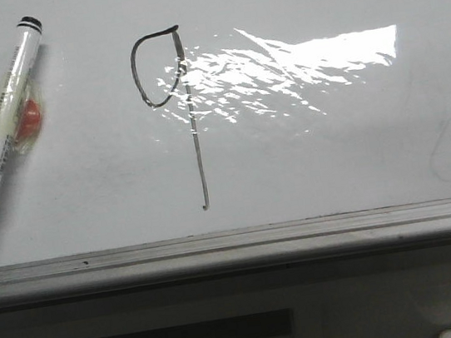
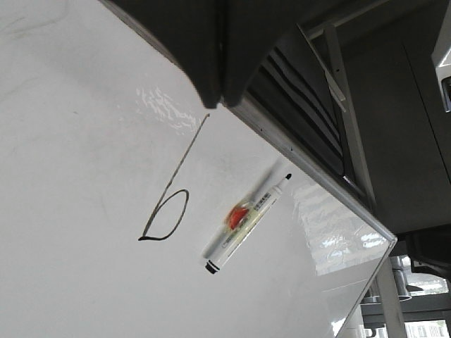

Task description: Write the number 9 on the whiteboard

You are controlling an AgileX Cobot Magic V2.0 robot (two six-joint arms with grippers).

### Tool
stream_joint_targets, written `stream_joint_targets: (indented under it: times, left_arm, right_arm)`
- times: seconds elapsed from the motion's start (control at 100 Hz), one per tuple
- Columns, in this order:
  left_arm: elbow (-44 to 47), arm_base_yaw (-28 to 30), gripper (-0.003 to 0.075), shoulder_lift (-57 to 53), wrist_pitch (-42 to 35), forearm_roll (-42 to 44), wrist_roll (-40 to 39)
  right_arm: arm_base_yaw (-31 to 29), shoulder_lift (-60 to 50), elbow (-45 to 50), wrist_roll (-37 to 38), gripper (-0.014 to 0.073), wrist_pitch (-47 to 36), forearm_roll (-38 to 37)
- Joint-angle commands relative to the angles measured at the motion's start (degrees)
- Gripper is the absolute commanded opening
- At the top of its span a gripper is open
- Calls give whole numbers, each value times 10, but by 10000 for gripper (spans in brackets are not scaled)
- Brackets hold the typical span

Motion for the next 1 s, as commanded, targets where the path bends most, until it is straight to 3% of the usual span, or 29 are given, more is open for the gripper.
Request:
stream_joint_targets:
  times: [0.0, 0.22, 0.48, 0.65, 0.76, 0.88, 0.99]
  left_arm:
    - [-3, 1, -20, -11, -45, -16, -2]
    - [38, 1, -20, -11, -48, -16, -2]
    - [114, 1, -20, -11, -131, -15, -2]
    - [132, 15, -20, -11, -121, 64, -3]
    - [132, 63, -20, -16, -134, 104, -44]
    - [132, 153, -20, -16, -129, 137, -204]
    - [132, 233, -20, -16, -133, 145, -218]
  right_arm:
    - [3, 3, -13, 0, -67, -45, -6]
    - [3, 3, -13, 0, -67, -45, -6]
    - [3, 3, -13, 0, -67, -45, -6]
    - [3, 3, -13, 0, -67, -45, -6]
    - [3, 3, -13, 0, -67, -45, -6]
    - [3, 3, -13, 0, -67, -45, -6]
    - [3, 3, -13, 0, -67, -45, -6]
